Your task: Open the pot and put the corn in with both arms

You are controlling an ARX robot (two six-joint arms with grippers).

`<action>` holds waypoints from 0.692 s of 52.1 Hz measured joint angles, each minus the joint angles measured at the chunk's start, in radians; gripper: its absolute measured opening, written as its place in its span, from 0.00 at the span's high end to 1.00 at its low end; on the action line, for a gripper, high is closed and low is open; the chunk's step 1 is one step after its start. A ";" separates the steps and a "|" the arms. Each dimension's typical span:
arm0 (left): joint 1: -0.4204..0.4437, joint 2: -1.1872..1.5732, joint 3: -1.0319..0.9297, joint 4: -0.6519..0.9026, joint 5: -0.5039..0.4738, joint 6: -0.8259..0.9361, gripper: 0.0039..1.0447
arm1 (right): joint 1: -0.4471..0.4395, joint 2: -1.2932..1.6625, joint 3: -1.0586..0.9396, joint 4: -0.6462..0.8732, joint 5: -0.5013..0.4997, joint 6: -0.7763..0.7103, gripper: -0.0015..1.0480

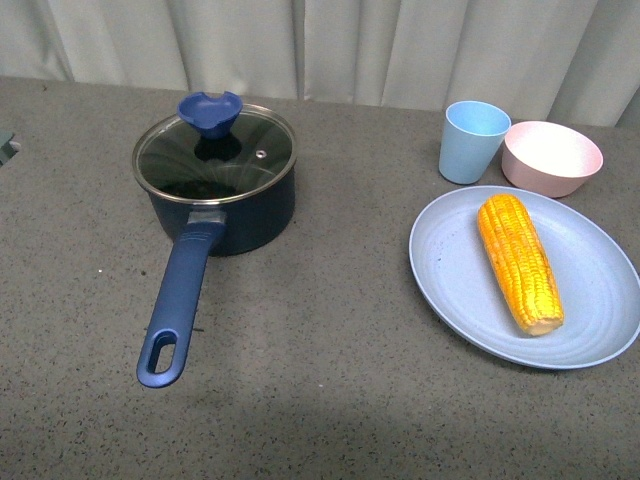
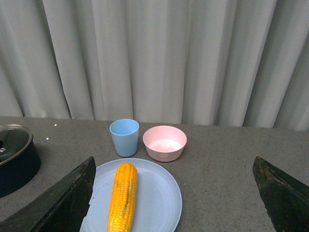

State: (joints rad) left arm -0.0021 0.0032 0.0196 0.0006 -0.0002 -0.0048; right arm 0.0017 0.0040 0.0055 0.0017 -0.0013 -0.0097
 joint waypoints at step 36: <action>0.000 0.000 0.000 0.000 0.000 0.000 0.06 | 0.000 0.000 0.000 0.000 0.000 0.000 0.09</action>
State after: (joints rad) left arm -0.0021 0.0032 0.0196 0.0006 -0.0002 -0.0048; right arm 0.0017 0.0044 0.0055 0.0017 -0.0013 -0.0097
